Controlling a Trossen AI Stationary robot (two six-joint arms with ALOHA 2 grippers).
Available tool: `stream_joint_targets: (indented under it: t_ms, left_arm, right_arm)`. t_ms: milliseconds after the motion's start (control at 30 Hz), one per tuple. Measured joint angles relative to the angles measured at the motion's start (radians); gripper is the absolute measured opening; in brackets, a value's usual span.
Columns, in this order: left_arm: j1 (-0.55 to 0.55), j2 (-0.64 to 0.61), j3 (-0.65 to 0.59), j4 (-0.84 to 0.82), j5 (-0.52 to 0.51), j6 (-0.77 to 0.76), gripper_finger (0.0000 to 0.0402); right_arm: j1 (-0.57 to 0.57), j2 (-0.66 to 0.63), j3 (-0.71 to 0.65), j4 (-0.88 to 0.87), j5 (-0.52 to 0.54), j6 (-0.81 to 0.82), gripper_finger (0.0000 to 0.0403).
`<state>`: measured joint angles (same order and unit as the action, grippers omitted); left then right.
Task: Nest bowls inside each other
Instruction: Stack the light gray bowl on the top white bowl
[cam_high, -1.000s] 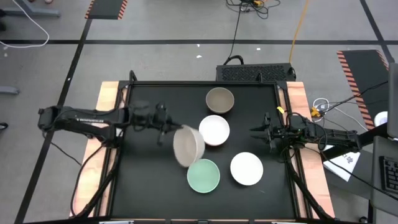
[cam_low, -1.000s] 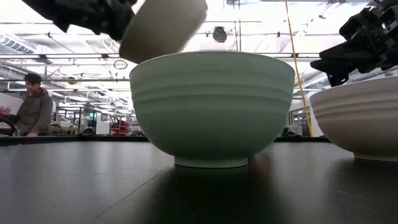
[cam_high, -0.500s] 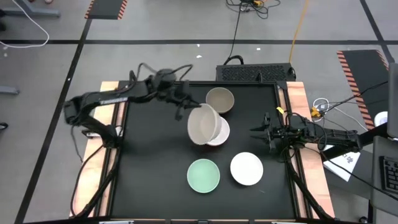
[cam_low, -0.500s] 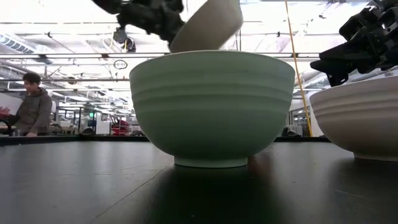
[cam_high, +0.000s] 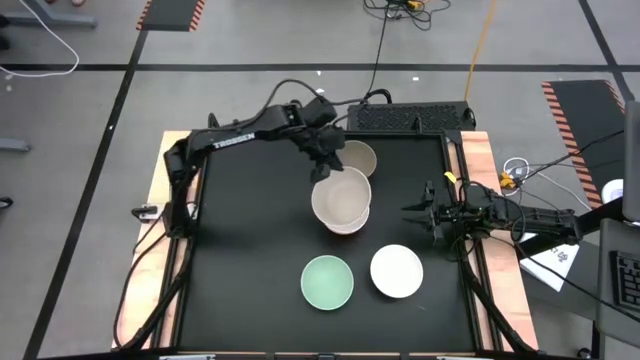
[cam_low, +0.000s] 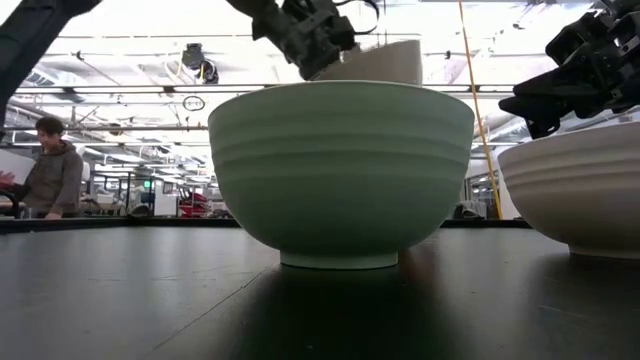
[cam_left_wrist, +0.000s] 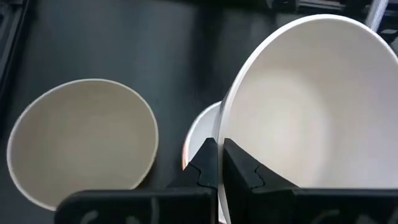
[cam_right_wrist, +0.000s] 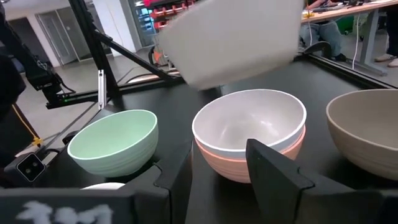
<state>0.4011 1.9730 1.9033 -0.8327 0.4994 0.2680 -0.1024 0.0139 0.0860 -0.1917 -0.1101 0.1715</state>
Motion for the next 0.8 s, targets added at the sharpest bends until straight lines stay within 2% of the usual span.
stream_joint_targets:
  t_ms: [500, 800]
  left_arm:
    - [-0.016, 0.031, 0.025, -0.065, -0.02, -0.001, 0.0004]
    - [-0.051, 0.049, 0.023, -0.115, -0.13, -0.001, 0.0004]
  right_arm:
    - [0.0, 0.001, 0.0, 0.0, 0.0, -0.004, 0.0143]
    - [0.0, 0.001, 0.0, 0.0, 0.0, -0.004, 0.0143]
